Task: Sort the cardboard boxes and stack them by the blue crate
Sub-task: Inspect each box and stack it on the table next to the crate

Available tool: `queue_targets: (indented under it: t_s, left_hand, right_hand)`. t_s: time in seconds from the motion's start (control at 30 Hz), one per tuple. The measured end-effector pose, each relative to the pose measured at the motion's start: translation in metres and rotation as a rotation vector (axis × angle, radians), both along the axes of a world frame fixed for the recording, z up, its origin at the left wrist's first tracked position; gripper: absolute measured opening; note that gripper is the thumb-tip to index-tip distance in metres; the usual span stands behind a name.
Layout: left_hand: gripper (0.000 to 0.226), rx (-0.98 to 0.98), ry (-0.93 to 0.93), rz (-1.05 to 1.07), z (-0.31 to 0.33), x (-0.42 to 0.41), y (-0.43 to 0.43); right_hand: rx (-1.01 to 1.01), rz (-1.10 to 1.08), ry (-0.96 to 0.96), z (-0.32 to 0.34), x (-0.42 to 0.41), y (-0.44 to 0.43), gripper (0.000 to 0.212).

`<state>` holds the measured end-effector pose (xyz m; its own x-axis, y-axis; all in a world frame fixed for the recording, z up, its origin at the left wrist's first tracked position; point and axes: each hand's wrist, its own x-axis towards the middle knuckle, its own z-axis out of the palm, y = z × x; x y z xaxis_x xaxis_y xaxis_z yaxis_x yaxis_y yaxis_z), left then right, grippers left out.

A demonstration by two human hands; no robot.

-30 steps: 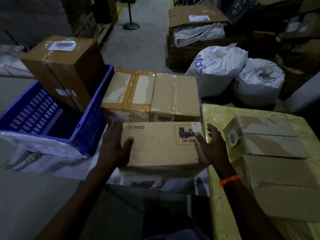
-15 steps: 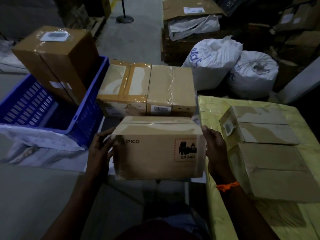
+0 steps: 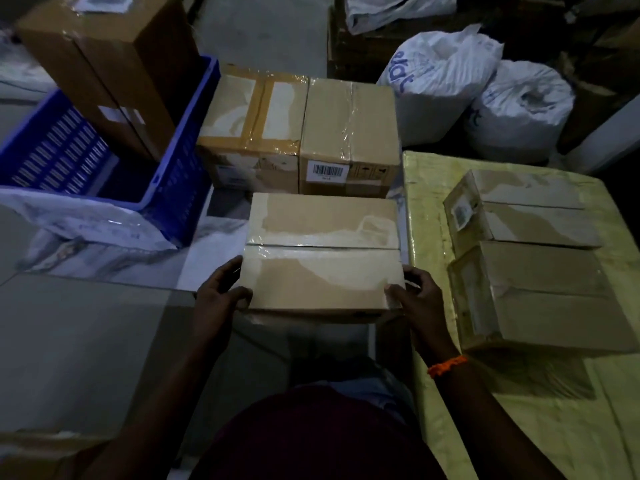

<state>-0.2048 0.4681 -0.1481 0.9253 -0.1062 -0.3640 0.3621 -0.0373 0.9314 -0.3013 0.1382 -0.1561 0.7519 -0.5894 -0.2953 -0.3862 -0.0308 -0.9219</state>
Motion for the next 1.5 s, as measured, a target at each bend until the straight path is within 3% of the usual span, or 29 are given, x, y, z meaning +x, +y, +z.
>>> queue_targets:
  t_s: [0.07,0.13,0.3,0.5,0.67,0.97,1.2,1.5]
  left_hand:
    - [0.062,0.021,-0.016,-0.010,0.000,-0.001,0.000]
    - [0.059,0.115,-0.106,-0.062,0.003,-0.004,-0.003]
    - [0.060,0.707,-0.664,-0.298,0.001,0.019,-0.039]
    - [0.065,1.077,-0.701,-0.621,-0.010,0.058,-0.086]
    - [0.065,1.120,-0.701,-0.632,-0.021,0.062,-0.087]
    - [0.069,1.147,-0.680,-0.744,-0.017,0.049,-0.074]
    - [0.071,1.165,-0.804,-0.770,-0.036,0.011,-0.035]
    - [0.073,1.165,-0.784,-0.722,-0.036,0.010,-0.039]
  right_hand:
    - [-0.028,-0.005,0.002,-0.002,0.001,0.001,0.043]
    - [-0.193,0.022,0.017,-0.002,0.003,0.005,0.050]
    - [-0.736,0.338,-0.067,-0.001,0.041,0.027,0.068]
    - [-0.994,0.596,0.133,-0.013,0.103,0.037,0.076]
    - [-1.073,0.599,0.157,-0.024,0.104,0.036,0.074]
    - [-1.014,0.751,0.251,-0.005,0.085,0.035,0.072]
    - [-1.078,0.819,0.160,-0.020,0.023,0.037,0.066]
    - [-1.067,0.803,0.179,-0.022,0.027,0.036,0.071]
